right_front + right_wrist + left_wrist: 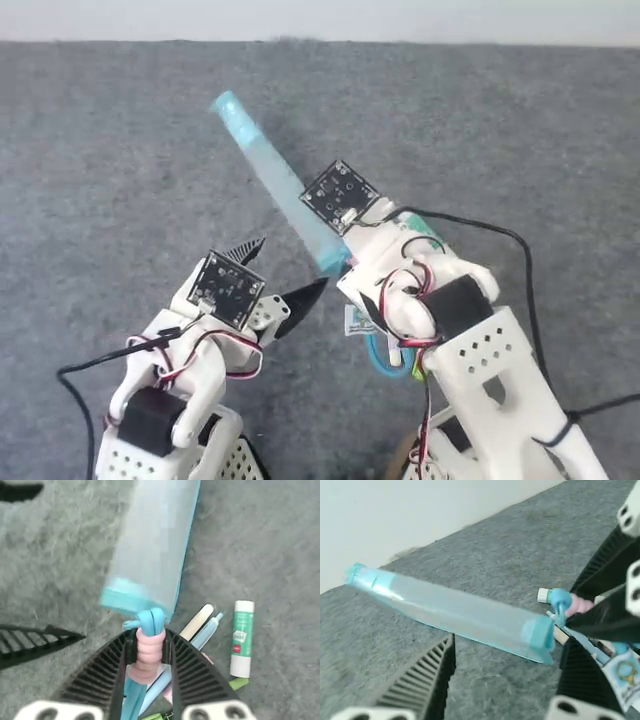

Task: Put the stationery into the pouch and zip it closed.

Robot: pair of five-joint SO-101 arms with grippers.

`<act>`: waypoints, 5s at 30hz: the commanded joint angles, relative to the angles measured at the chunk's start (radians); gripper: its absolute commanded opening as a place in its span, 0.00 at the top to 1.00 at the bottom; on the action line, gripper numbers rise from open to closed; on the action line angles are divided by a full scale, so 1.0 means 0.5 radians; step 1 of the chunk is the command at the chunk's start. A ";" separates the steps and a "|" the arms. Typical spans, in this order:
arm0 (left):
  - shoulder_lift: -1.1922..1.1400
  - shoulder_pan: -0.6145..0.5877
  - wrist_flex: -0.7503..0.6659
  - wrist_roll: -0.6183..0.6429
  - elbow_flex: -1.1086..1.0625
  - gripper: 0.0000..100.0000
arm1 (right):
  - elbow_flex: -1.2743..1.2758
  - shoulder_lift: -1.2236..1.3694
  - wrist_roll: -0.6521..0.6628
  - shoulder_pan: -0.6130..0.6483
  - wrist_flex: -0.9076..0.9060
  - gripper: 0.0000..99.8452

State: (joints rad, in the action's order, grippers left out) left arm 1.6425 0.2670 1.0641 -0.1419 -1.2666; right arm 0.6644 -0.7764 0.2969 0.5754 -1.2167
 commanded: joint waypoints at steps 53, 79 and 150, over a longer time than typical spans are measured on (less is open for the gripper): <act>0.006 -0.249 -0.552 -0.187 -0.493 0.75 | -0.212 -0.091 0.018 -0.038 -0.250 0.99; 0.006 -0.270 -0.632 -0.187 -0.523 0.96 | -0.163 -0.367 0.034 0.075 -0.311 0.99; -3.747 -2.142 0.859 -0.577 3.595 0.84 | -1.003 2.159 -0.193 0.483 0.075 0.84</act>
State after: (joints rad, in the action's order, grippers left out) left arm -0.2509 -0.7994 1.4922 -0.4227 0.4718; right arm 0.2025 0.3145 0.1741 0.8316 -1.1584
